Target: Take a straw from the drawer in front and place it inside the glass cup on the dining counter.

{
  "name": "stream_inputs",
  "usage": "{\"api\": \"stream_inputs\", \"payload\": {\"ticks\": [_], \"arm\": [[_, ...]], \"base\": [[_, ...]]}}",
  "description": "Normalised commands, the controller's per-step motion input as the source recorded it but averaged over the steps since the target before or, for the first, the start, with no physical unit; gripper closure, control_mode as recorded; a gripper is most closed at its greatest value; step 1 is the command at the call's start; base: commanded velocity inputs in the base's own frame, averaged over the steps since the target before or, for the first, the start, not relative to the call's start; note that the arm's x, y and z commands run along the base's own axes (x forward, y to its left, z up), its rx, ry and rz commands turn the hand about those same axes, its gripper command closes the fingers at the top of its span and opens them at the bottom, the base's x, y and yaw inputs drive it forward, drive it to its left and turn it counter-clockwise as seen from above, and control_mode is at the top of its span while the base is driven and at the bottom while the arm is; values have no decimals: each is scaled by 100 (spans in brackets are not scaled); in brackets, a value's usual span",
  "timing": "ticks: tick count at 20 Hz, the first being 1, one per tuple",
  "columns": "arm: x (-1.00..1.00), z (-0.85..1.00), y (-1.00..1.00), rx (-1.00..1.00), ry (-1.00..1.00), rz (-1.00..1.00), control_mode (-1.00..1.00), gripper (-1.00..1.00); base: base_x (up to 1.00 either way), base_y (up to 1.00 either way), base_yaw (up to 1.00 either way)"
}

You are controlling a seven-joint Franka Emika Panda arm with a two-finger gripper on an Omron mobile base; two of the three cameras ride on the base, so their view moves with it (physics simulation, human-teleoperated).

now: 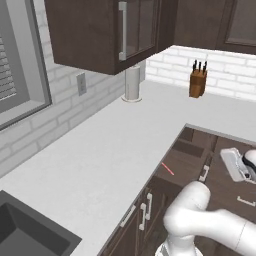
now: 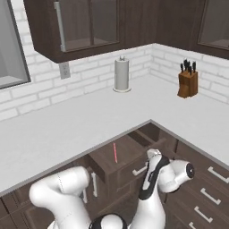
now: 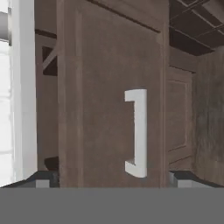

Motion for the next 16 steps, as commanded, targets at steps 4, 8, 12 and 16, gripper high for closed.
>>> {"api": "stream_inputs", "payload": {"ticks": [4,8,12,16], "arm": [[4,100,57,-31,0,13,-100,-100],[13,90,58,-37,0,19,-100,-100],[25,30,40,-35,1,24,-100,-100],[40,-3,27,-30,12,27,-100,-100]], "base": [[0,0,0],[0,0,0],[0,0,0],[0,0,0]]}}
